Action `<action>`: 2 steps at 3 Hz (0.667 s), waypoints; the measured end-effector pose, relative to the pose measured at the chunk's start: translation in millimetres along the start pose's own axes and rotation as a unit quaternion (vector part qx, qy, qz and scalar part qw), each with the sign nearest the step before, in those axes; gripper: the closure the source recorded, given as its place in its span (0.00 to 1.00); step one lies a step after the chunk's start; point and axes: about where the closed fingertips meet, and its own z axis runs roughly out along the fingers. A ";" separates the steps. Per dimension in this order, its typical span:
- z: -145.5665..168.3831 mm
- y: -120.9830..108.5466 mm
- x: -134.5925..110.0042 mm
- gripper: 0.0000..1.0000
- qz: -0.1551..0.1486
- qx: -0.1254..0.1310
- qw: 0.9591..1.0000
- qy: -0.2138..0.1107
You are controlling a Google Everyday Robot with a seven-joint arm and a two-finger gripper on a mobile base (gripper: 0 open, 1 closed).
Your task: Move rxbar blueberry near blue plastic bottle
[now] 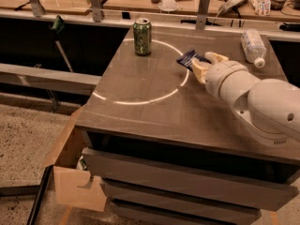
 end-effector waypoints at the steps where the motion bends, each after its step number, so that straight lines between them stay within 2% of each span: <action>1: -25.7 -35.1 3.8 1.00 -0.005 0.087 0.996 0.005; 2: -38.7 -61.9 6.8 1.00 -0.010 0.150 0.989 0.008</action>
Offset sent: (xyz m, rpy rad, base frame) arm -0.0220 -0.1110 0.0133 -0.0814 -0.0965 -0.4585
